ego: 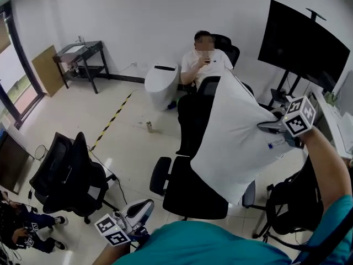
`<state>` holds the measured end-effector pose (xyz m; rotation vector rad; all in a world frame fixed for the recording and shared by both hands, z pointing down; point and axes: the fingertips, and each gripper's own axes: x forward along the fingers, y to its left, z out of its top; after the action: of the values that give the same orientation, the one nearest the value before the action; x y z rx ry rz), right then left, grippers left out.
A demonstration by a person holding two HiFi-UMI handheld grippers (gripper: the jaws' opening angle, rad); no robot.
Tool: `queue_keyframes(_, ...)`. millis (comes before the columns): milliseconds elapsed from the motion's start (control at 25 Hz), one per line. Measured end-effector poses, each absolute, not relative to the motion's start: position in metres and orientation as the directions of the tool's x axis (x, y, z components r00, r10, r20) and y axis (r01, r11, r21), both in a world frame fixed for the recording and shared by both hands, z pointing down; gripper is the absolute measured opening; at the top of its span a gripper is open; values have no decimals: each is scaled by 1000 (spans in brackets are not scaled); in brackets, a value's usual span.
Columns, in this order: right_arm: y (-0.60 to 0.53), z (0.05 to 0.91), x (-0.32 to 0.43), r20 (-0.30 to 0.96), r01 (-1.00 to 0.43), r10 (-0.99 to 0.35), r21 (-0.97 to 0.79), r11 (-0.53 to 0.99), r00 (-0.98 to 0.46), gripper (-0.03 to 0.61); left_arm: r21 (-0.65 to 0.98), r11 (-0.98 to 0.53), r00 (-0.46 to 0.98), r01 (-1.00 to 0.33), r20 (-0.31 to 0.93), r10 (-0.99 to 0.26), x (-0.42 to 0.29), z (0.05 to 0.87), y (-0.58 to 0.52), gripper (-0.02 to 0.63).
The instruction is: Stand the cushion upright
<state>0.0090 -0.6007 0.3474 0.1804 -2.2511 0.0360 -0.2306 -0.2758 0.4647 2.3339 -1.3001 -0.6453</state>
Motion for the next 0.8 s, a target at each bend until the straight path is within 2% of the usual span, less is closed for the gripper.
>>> queue_keyframes(160, -637, 324, -13, 815, -106, -170, 134, 985, -554, 55, 554, -467, 417, -689, -223, -881, -250, 469, -265, 11)
queue_keyframes(440, -670, 320, -36, 771, -42, -140, 145, 989, -622, 67, 586, -393, 336, -709, -210, -918, -275, 480, -250, 11)
queue_keyframes(600, -661, 317, -59, 755, 65, -98, 184, 981, -649, 70, 584, -370, 316, -722, -197, -928, -277, 480, -247, 11)
queue_keyframes(800, -656, 324, -84, 791, 187, -73, 232, 955, -607, 76, 579, -362, 311, -731, -190, -931, -273, 478, -248, 11)
